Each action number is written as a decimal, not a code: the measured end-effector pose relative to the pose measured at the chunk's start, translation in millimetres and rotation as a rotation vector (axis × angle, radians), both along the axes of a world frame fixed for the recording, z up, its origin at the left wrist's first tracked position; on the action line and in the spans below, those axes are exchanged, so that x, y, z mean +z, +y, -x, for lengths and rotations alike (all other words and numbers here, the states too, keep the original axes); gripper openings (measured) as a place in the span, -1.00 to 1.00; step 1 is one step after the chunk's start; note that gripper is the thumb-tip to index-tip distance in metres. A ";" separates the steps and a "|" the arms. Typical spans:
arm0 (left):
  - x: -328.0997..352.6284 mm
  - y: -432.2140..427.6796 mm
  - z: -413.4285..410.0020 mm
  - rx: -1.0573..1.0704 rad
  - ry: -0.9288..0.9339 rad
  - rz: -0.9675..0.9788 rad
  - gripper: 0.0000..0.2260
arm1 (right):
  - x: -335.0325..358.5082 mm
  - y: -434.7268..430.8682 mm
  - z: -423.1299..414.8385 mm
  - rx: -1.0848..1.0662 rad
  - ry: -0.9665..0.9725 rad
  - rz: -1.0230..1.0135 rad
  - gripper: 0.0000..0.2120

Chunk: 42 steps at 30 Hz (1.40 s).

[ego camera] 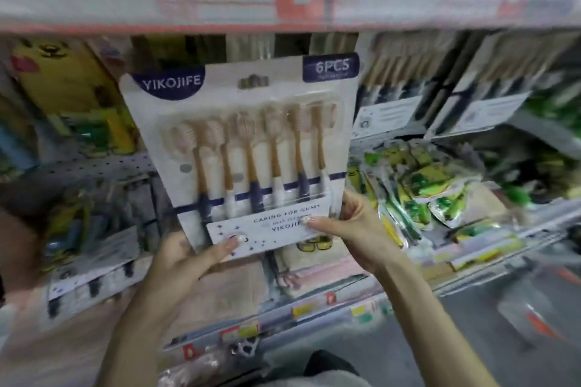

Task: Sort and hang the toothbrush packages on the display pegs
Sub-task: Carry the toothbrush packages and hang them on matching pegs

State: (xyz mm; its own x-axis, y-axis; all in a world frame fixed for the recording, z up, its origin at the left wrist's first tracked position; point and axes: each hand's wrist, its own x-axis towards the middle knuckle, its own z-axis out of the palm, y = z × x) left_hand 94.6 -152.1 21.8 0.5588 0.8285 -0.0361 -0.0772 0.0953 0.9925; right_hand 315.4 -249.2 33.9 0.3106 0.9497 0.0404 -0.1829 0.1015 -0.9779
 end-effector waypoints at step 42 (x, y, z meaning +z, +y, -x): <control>31.2 -58.8 -261.3 0.332 -0.077 -0.146 -0.80 | 17.3 -29.4 -238.1 -0.150 -0.073 -0.044 -0.90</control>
